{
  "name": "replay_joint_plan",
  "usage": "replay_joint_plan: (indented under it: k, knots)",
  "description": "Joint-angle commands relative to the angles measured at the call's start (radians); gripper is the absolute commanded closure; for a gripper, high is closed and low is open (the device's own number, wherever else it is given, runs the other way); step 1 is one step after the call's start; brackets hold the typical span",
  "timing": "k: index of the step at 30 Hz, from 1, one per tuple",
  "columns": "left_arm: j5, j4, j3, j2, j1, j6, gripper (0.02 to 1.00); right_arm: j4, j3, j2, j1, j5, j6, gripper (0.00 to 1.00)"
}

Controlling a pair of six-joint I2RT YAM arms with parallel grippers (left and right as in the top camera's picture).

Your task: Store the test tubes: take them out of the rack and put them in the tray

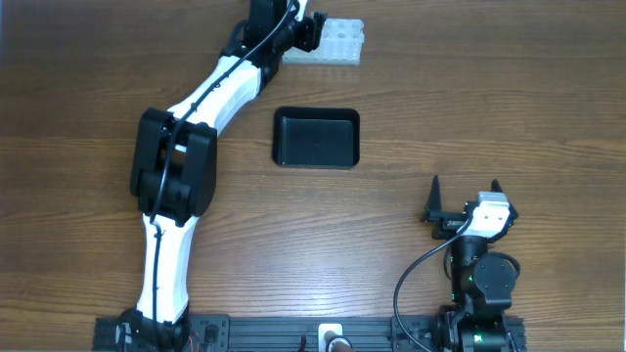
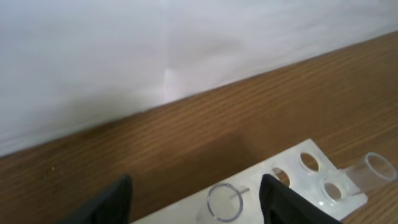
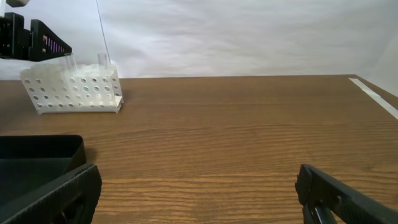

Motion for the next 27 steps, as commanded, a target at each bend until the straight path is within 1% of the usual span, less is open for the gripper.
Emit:
replay_joint_plan:
  k: [1, 5, 13, 22, 25, 27]
  knots:
    - [-0.011, 0.026, 0.023, 0.032, 0.0, 0.014, 0.386, -0.005, -0.006, -0.01, -0.006, -0.004, 0.003, 0.007]
    - [-0.011, 0.035, 0.023, 0.037, -0.001, 0.014, 0.417, -0.005, -0.006, -0.01, -0.006, -0.004, 0.003, 0.009]
    - [-0.018, 0.034, 0.023, 0.039, -0.001, 0.014, 0.549, -0.005, -0.006, -0.01, -0.006, -0.004, 0.003, 0.009]
    - [-0.018, 0.057, 0.023, 0.069, -0.01, 0.014, 0.549, -0.005, -0.006, -0.01, -0.006, -0.004, 0.003, 0.009]
    - [-0.019, 0.06, 0.023, 0.07, -0.014, 0.014, 0.564, -0.005, -0.006, -0.01, -0.006, -0.004, 0.003, 0.009]
    - [-0.019, 0.068, 0.023, 0.07, -0.014, 0.015, 0.597, -0.005, -0.006, -0.01, -0.006, -0.004, 0.003, 0.009]
